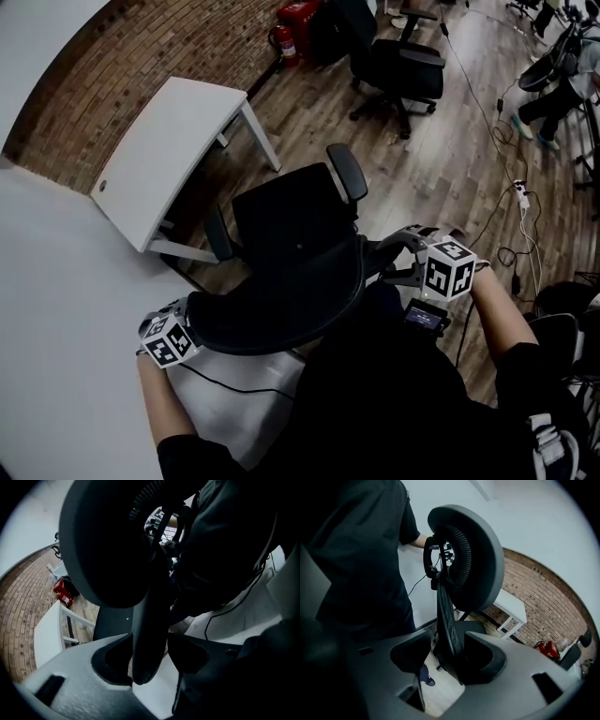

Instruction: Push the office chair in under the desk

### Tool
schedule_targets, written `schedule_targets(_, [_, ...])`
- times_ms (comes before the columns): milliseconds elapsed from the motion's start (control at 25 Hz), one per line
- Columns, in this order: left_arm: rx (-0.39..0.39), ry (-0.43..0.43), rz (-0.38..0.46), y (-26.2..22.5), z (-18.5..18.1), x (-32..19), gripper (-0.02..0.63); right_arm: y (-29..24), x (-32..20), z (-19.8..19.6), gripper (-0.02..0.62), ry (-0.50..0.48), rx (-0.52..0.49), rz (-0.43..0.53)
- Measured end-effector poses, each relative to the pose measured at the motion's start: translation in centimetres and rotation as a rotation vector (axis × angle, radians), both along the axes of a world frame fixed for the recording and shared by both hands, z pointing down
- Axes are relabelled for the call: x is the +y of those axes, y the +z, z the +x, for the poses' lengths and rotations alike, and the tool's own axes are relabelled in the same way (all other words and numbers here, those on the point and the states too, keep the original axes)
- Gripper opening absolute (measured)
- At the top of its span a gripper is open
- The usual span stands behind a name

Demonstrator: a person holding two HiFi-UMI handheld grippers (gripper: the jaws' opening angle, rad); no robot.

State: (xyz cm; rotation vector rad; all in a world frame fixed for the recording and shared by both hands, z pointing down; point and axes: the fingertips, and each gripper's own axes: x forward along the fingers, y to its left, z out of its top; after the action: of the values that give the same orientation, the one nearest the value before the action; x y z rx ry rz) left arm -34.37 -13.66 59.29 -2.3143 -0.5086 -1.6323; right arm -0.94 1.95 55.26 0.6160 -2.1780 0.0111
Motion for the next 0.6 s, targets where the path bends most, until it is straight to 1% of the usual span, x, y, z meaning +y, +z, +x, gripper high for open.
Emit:
schedule_targets(80, [0.000,0.017,0.003,0.62,0.31,0.33,0.228,0.13,-0.18,0.09,0.203,-0.013,0.018,0.004])
schedule_targets(160, [0.011,0.023,0.010,0.81,0.65,0.51,0.187,0.02,-0.40,0.20,0.180,-0.014,0.017,0.009])
schedule_targets(400, [0.039,-0.004,0.015,0.77,0.75,0.64,0.172,0.10,-0.10,0.16,0.160,-0.040,0.015,-0.003])
schedule_targets(600, [0.044,-0.029,0.015,1.08,1.06,0.91,0.166,0.32,-0.08,0.52,0.152,-0.064,0.015,0.013])
